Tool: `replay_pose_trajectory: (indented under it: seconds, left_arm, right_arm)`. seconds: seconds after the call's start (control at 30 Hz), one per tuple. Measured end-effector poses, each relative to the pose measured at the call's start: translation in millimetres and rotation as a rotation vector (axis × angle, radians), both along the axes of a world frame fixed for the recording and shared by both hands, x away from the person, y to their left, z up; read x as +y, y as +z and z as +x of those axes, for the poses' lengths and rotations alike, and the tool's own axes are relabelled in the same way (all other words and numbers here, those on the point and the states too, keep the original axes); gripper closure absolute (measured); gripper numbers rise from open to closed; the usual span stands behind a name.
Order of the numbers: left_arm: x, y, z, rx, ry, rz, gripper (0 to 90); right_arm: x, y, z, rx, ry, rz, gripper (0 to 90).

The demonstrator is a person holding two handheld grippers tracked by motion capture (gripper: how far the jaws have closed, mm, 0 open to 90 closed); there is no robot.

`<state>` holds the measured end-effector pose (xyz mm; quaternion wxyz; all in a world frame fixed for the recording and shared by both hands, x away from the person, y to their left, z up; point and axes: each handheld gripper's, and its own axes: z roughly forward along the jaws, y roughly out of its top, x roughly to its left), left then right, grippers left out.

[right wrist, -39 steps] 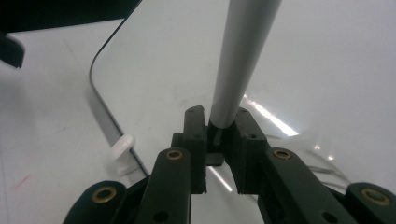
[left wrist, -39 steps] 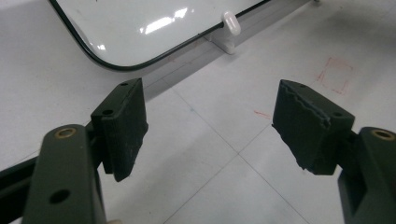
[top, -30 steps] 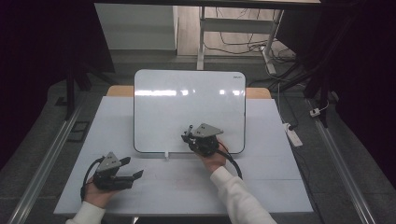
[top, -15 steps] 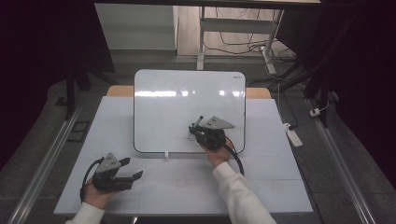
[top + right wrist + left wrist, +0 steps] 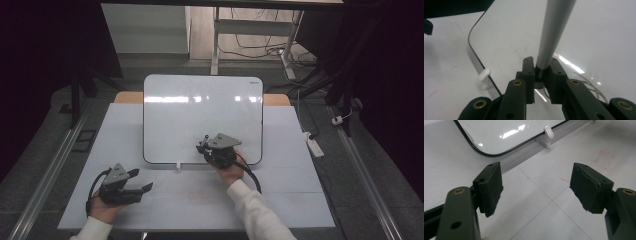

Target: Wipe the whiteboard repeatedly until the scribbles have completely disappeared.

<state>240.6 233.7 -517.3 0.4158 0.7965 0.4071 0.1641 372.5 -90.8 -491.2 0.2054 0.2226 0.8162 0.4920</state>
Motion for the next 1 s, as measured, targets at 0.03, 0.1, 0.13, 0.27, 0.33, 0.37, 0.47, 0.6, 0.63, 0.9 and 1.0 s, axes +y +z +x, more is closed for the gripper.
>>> replay_pose_trajectory:
  seconds: [0.03,0.1,0.13,0.27,0.33,0.37,0.47,0.6,0.63,0.9,1.0]
  left_arm:
    - [-0.1,0.2,-0.3,0.000,0.001,0.000,26.8]
    - [-0.4,0.4,-0.1,-0.001,0.001,-0.003,26.8]
    - [-0.7,0.2,0.3,-0.001,0.001,-0.002,26.9]
    - [0.2,-0.2,0.5,0.001,0.001,-0.002,26.8]
    - [1.4,0.2,-0.7,-0.002,0.004,-0.004,26.8]
    - [1.9,0.3,-0.9,-0.003,0.005,-0.005,26.8]
    - [1.5,0.1,0.2,-0.002,0.002,-0.005,26.9]
    - [0.3,0.2,-0.2,-0.002,0.000,-0.001,26.8]
    - [0.5,0.2,-0.5,-0.003,0.001,-0.003,26.8]
    - [0.4,-0.3,0.3,-0.001,0.002,-0.001,26.8]
    - [0.5,0.0,0.0,-0.002,0.004,-0.004,26.8]
  right_arm:
    - [-4.4,2.5,3.3,0.002,-0.035,0.035,77.8]
    - [-6.3,4.6,8.8,0.023,-0.063,0.092,77.8]
    - [-0.6,3.6,7.3,0.025,-0.051,0.082,77.8]
    - [30.3,-6.8,-6.6,-0.015,0.054,-0.033,77.8]
    - [23.1,-3.4,-1.0,-0.006,0.026,0.003,77.8]
    - [17.1,-0.6,1.9,-0.005,-0.007,0.030,77.8]
    - [13.0,1.9,1.7,-0.009,-0.035,0.031,77.8]
    - [20.0,-3.4,-4.6,-0.013,0.041,-0.043,77.8]
    - [12.6,-0.6,-0.5,-0.011,0.019,-0.018,77.8]
    - [-5.5,1.1,-0.4,-0.025,0.018,-0.040,77.8]
    - [-22.9,9.3,10.8,-0.002,-0.078,0.060,77.8]
